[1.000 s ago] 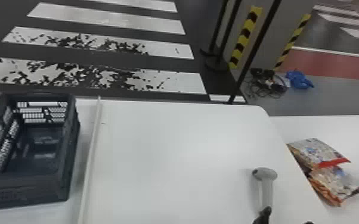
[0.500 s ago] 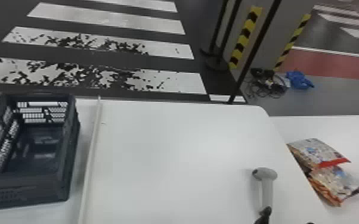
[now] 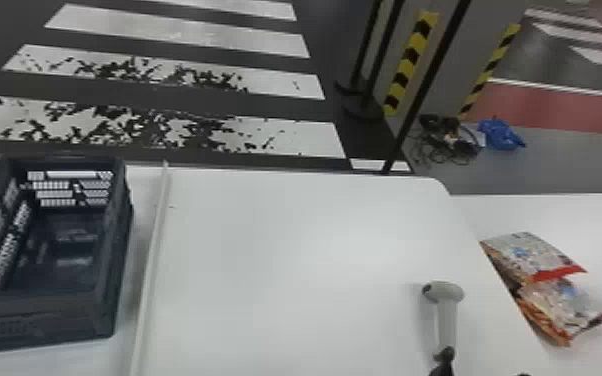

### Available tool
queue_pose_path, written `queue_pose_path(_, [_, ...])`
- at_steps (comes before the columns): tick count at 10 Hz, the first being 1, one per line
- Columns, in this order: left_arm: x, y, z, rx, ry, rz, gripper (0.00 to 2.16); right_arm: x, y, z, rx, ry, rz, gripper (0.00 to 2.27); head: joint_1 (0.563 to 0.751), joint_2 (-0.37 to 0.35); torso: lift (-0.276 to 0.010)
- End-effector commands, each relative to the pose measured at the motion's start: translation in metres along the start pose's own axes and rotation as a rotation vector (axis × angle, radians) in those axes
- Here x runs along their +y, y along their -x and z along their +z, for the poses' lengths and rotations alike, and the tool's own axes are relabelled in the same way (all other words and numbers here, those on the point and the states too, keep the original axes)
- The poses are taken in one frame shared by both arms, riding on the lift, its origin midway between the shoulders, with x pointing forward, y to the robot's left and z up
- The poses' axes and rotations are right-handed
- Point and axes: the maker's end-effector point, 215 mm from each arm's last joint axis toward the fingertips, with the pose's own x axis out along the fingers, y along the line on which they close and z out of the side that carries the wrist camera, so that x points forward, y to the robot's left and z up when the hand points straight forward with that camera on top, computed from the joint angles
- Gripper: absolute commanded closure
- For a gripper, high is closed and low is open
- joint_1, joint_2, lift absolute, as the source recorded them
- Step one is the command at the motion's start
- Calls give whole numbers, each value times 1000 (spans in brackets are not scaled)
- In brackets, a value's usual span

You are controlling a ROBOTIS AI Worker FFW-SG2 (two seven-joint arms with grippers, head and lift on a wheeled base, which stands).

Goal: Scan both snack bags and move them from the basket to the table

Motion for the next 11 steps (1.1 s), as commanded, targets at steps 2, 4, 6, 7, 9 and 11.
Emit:
queue_pose_path(2, [1, -1, 0, -2, -1, 0, 29, -1, 1, 2, -9, 0, -1, 76, 695, -246, -98])
queue_pose_path(4, [0, -1, 1, -6, -2, -2, 29, -1, 1, 1, -8, 1, -1, 76, 695, -248, -98])
queue_pose_path(6, [0, -2, 2, -9, -3, -2, 29, -2, 1, -1, -5, 4, 1, 76, 695, -248, -98])
queue_pose_path(7, [1, -3, 2, -9, -3, -2, 29, -2, 1, -1, -5, 4, 1, 76, 695, -248, -98])
queue_pose_path(9, [1, -3, 2, -10, -4, -1, 29, -1, 0, -1, -8, 5, 4, 76, 695, -248, -98])
queue_pose_path(11, [2, -3, 0, -7, -4, 0, 29, -3, 0, -1, -6, 8, 3, 76, 695, -246, -98])
